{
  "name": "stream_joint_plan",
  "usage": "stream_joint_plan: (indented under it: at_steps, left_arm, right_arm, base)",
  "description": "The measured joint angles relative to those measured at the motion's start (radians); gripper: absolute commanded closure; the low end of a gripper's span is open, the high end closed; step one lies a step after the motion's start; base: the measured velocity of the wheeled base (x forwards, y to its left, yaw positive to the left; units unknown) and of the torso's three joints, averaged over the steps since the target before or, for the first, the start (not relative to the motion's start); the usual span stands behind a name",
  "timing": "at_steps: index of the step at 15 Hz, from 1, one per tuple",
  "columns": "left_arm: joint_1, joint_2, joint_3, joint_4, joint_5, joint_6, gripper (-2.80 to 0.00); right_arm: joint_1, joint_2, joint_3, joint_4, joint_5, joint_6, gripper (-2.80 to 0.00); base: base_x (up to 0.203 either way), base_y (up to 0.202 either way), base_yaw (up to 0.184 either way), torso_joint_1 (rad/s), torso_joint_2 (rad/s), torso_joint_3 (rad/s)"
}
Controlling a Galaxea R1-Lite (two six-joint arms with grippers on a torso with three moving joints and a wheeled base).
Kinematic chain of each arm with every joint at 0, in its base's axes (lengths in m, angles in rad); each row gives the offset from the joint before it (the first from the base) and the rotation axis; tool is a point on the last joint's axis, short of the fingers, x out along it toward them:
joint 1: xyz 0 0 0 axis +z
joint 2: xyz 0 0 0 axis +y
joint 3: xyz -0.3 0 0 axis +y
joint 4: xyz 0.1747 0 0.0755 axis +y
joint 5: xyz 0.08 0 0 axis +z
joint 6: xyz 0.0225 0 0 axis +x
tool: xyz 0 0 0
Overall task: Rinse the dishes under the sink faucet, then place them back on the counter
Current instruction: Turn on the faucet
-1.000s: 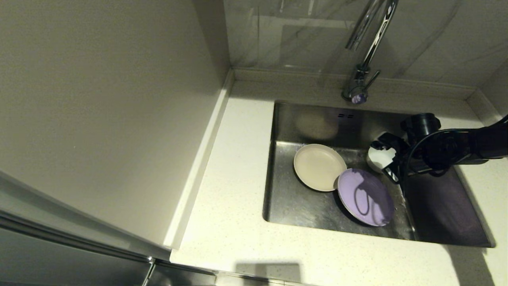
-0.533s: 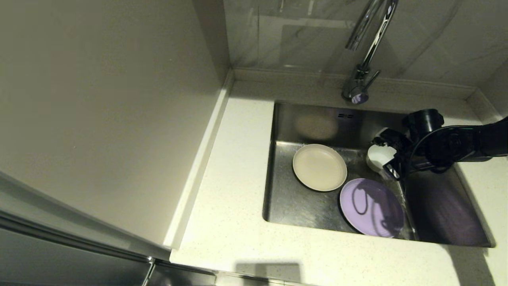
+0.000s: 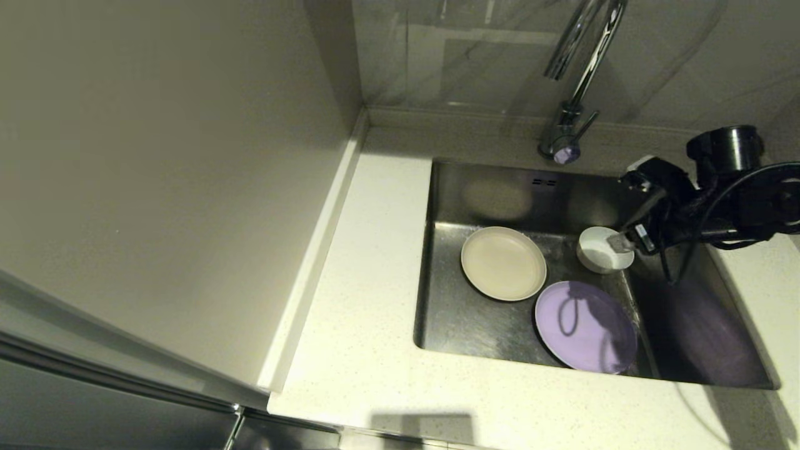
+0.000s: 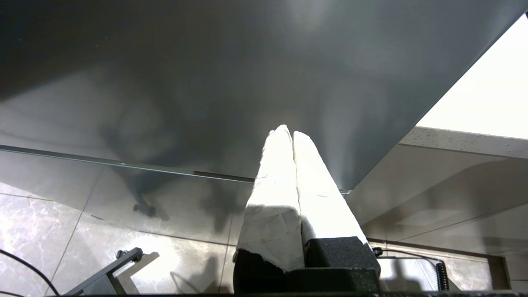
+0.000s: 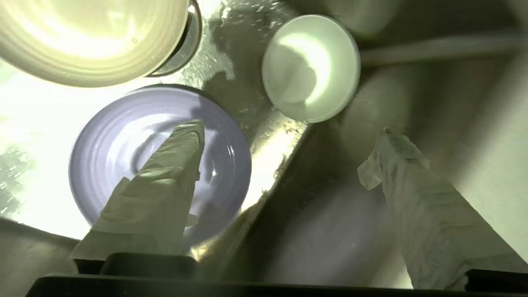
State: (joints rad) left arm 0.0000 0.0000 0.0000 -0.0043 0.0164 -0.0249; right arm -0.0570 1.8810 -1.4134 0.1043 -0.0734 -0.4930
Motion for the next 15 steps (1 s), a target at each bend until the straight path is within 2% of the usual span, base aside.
stream_joint_plan:
  at_steps: [4,5,7,8,11,15]
  left_arm:
    - [0.000,0.000,0.000,0.000,0.000,0.000,0.00]
    - [0.000,0.000,0.000,0.000,0.000,0.000,0.00]
    - [0.000,0.000,0.000,0.000,0.000,-0.001,0.00]
    - [0.000,0.000,0.000,0.000,0.000,-0.001,0.00]
    - [0.000,0.000,0.000,0.000,0.000,0.000,0.00]
    - [0.000,0.000,0.000,0.000,0.000,0.000,0.00]
  right_arm:
    - [-0.022,-0.175,0.114,0.004,0.003,0.022,-2.80]
    - [-0.025,-0.216,0.135,0.002,0.003,0.042,-2.80]
    - [-0.028,-0.283,0.154,0.003,0.004,0.135,-2.80]
    - [-0.028,-0.310,0.145,0.004,0.005,0.195,0.00]
    - [-0.029,-0.375,0.101,-0.006,0.007,0.347,0.00]
    - [-0.030,-0.417,0.102,-0.047,0.026,0.352,0.00]
  base:
    - [0.000,0.000,0.000,0.000,0.00,0.000]
    - [0.000,0.000,0.000,0.000,0.00,0.000]
    - [0.000,0.000,0.000,0.000,0.00,0.000]
    - [0.000,0.000,0.000,0.000,0.00,0.000]
    - [0.000,0.000,0.000,0.000,0.00,0.000]
    - [0.000,0.000,0.000,0.000,0.00,0.000]
